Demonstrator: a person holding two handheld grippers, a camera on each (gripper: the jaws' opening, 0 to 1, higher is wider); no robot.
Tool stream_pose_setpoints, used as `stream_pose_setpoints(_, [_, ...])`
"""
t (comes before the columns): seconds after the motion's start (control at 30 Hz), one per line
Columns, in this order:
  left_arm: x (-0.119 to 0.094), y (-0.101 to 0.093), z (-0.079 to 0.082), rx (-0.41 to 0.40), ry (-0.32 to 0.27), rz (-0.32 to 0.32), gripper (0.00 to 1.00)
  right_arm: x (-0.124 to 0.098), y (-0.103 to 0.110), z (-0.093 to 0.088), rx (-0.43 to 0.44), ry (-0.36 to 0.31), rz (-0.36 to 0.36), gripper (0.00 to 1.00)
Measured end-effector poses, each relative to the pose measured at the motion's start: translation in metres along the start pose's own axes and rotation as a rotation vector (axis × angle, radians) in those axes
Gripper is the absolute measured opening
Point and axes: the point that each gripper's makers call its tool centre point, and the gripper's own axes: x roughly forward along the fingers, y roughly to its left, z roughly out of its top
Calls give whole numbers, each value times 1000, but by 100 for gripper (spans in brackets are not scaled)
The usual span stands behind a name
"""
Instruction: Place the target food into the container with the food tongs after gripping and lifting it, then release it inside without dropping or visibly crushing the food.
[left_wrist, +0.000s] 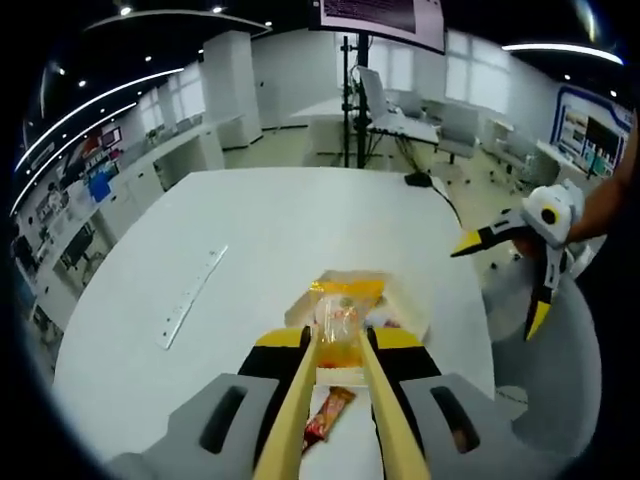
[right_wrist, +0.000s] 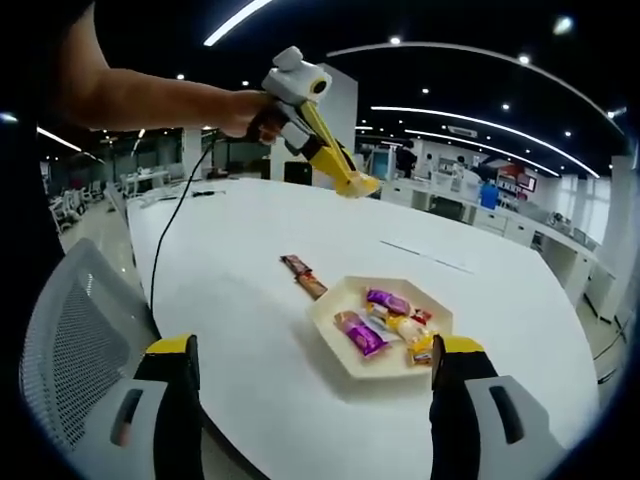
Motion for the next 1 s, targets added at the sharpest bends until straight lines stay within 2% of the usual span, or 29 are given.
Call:
stream_pose_setpoints(0.3, [16, 0, 16, 14, 10, 8, 19, 0, 1, 0, -3, -1, 4, 95])
stream_pose_setpoints(0.7, [41, -15, 35, 35, 16, -23, 19, -1, 0, 1, -1, -3, -2, 94])
stream_pose_setpoints(0.9, [42, -17, 36, 33, 15, -30, 19, -1, -1, 0, -1, -2, -7, 94])
stream_pose_setpoints(1.0, [44, -22, 37, 26, 7, -58, 21, -1, -1, 0, -1, 0, -6, 94])
